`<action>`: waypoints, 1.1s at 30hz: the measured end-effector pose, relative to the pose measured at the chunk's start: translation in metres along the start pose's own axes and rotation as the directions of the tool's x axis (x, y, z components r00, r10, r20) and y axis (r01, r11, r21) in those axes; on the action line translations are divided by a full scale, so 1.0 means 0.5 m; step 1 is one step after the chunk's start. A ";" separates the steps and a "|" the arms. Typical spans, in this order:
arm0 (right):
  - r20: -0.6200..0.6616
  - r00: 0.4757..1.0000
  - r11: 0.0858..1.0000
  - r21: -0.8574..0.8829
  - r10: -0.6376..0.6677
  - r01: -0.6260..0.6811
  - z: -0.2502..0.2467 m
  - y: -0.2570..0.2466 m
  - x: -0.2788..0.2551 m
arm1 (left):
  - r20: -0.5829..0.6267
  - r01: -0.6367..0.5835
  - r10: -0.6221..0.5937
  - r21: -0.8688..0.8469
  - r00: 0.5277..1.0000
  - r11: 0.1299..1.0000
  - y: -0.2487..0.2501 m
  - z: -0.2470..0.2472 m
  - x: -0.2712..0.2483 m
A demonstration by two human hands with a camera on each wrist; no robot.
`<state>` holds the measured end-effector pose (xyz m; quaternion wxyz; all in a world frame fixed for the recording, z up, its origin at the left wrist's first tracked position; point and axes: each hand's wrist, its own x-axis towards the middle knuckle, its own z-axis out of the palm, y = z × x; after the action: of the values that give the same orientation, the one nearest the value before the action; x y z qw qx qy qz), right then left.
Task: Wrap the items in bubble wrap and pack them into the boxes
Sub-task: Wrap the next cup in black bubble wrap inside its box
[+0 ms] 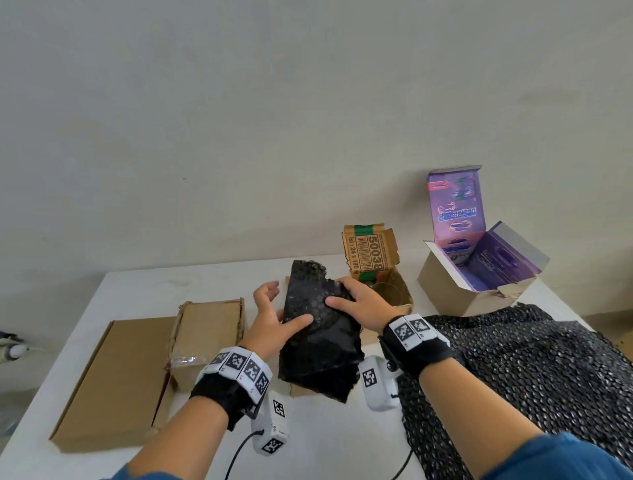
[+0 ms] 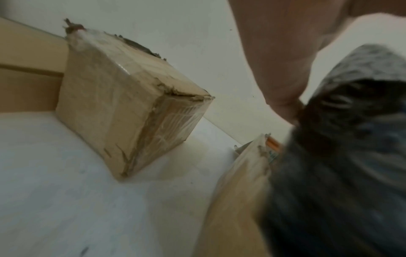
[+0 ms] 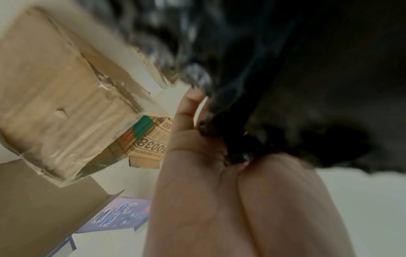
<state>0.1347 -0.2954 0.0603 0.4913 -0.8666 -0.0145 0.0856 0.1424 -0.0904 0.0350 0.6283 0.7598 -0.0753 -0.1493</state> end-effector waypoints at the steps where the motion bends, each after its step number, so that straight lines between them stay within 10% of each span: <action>1: -0.001 1.000 1.000 -0.021 0.019 -0.019 0.004 0.005 0.008 | -0.008 -0.033 0.033 0.037 0.999 0.999 -0.006 0.002 0.001; 5: -0.040 0.998 0.992 -0.112 0.045 -0.050 0.031 0.036 0.038 | 0.091 -0.204 0.183 0.441 0.979 0.874 -0.033 0.008 0.015; 12: -0.087 0.996 0.939 -0.343 -0.001 -0.029 0.045 0.040 0.034 | 0.288 -0.274 0.028 0.871 0.957 0.408 -0.043 0.022 0.019; 17: 0.008 0.989 0.793 -0.596 -0.150 0.125 0.027 0.022 -0.043 | 0.254 -0.277 0.111 0.891 0.961 0.361 -0.041 0.027 0.021; 21: 0.157 0.987 0.748 -0.659 0.030 0.082 0.036 0.026 -0.068 | 0.287 -0.324 0.163 0.900 0.944 0.293 -0.043 0.034 0.030; 33: 0.125 0.992 0.554 -0.828 0.030 0.087 0.054 0.057 -0.017 | 0.429 -0.403 -0.098 0.892 0.898 0.205 -0.034 0.024 0.036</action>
<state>0.1201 -0.2880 0.0233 0.0235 -0.9883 -0.0978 0.1145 0.1541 -0.1038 0.0141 -0.0017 0.9227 -0.3533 -0.1540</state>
